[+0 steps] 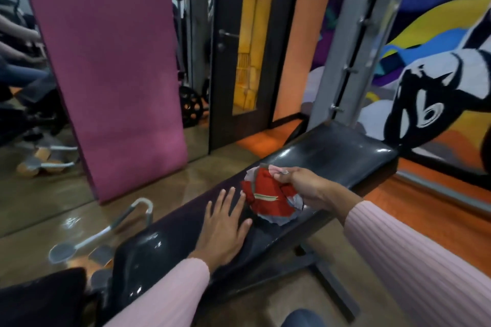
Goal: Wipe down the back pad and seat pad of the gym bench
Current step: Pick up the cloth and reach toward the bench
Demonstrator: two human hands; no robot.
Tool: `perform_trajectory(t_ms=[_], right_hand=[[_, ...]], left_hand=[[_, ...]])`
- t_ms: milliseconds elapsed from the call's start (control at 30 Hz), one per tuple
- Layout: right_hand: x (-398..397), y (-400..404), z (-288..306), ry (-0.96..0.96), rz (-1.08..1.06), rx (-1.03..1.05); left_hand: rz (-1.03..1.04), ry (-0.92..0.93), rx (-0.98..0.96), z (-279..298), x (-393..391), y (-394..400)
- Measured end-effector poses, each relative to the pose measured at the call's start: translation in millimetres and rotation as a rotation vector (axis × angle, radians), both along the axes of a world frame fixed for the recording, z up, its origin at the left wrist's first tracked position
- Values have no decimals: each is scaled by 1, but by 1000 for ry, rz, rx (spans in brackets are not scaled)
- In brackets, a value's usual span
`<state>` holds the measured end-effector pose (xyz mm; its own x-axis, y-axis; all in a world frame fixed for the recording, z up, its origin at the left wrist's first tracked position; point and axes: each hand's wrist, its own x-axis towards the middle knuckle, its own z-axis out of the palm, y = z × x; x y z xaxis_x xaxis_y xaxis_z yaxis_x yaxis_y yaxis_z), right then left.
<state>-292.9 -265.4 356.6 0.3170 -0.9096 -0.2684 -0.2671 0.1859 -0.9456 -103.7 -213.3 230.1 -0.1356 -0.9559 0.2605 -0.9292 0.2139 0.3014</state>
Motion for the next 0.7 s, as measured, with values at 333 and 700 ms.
perform_trajectory(t_ms=[333,700], right_hand=[[-117,-57,42,-151,-344,-176],[-207,-78,82,453,-605,-919]], left_hand=[[-167,232,-54,73,-160,-101],[-176,287,-203,61,-216,-136]])
